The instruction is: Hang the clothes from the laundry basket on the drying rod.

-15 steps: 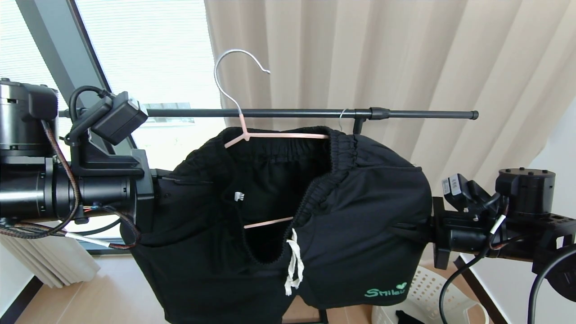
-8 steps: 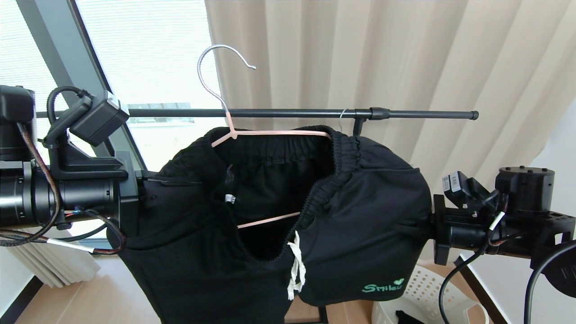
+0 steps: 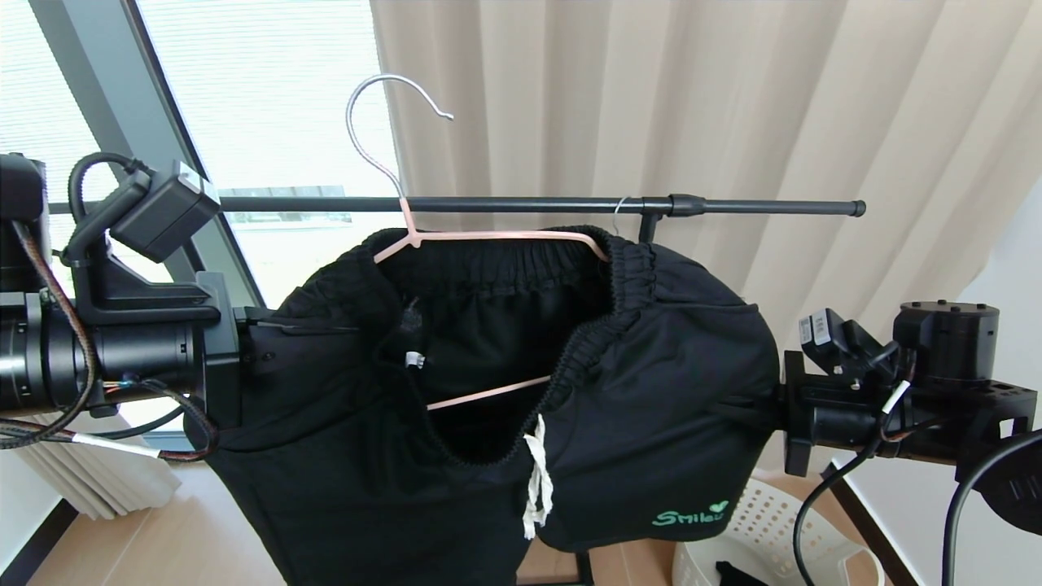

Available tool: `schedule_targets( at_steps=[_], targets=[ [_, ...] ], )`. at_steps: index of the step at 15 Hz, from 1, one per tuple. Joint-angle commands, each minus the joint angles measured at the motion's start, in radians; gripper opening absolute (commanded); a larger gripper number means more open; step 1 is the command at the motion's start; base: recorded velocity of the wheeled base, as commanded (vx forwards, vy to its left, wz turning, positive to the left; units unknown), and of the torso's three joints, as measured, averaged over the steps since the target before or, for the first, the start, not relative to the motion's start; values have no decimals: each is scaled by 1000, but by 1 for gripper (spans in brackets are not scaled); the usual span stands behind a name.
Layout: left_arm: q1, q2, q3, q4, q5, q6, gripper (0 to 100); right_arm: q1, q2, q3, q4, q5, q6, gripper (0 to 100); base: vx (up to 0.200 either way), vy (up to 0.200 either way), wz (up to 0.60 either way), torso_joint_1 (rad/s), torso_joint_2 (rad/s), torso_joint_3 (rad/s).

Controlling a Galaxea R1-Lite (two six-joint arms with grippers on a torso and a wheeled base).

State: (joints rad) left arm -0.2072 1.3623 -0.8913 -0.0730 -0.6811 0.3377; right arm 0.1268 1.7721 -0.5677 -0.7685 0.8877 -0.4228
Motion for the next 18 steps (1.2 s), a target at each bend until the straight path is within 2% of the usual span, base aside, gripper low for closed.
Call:
schedule_targets(
  at_steps=[1, 4, 5, 14, 18],
  targets=[
    [0, 3, -3, -1, 0, 0, 0, 1, -3, 2, 0, 1, -1, 0, 0, 0, 0, 0, 0, 0],
    [2, 6, 3, -1, 0, -2, 0, 1, -3, 5, 2, -4, -1, 0, 0, 0, 0, 0, 0, 0],
    [3, 8, 15, -1, 0, 0, 0, 2, -3, 5, 2, -4, -1, 100, 0, 0, 0, 0, 0, 0],
    [97, 6, 64, -1, 52, 0, 0, 2, -20, 6, -2, 2, -10, 100, 0, 0, 0, 0, 0, 0],
    [98, 27, 75, -1, 167, 6, 0, 4, -49, -5, -2, -7, 19, 100, 0, 0, 0, 0, 0, 0]
  ],
)
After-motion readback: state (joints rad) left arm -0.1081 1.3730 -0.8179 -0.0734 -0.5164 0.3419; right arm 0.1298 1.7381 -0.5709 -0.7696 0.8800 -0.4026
